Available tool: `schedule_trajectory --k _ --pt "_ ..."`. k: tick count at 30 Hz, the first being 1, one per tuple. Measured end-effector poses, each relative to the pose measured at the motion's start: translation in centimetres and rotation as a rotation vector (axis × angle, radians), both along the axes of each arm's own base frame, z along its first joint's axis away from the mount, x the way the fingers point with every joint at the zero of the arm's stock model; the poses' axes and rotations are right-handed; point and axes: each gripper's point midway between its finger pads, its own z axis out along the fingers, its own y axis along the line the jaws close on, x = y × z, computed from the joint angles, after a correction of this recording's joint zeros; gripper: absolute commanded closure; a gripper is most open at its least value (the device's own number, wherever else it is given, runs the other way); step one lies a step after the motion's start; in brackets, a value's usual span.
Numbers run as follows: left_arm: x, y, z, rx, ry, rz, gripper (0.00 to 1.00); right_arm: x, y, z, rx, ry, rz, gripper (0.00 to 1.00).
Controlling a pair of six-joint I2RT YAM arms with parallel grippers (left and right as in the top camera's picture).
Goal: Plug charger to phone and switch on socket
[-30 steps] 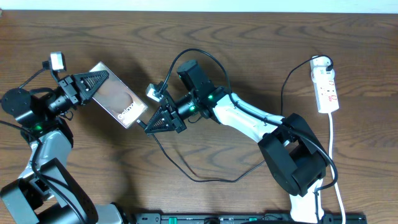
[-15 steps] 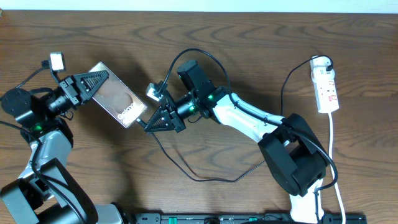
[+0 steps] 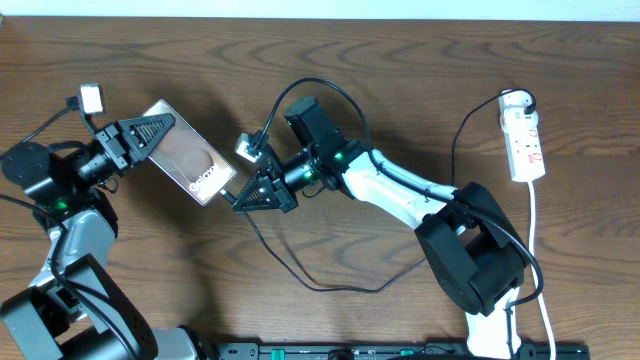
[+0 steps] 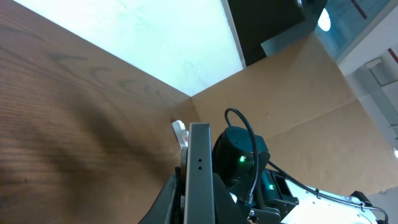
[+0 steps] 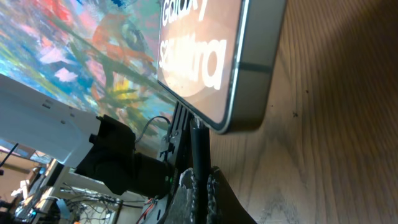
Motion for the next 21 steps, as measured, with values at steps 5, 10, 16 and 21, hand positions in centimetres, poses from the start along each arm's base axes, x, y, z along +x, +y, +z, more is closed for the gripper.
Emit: schedule_trajectory --k 5,10,16,21 --pt "0.00 0.00 0.00 0.009 -0.012 0.000 0.92 0.14 0.13 0.23 0.016 -0.017 0.001 0.99" --pt "0.01 0.00 0.00 0.010 -0.014 0.001 0.93 0.12 0.14 0.31 0.020 -0.018 0.003 0.99" --pt "0.01 0.00 0.00 0.011 -0.016 0.001 0.93 0.12 0.14 0.31 0.020 -0.018 0.004 0.99" --pt "0.01 0.00 0.00 0.011 -0.016 0.001 0.93 0.12 0.14 0.31 0.020 -0.019 0.003 0.99"
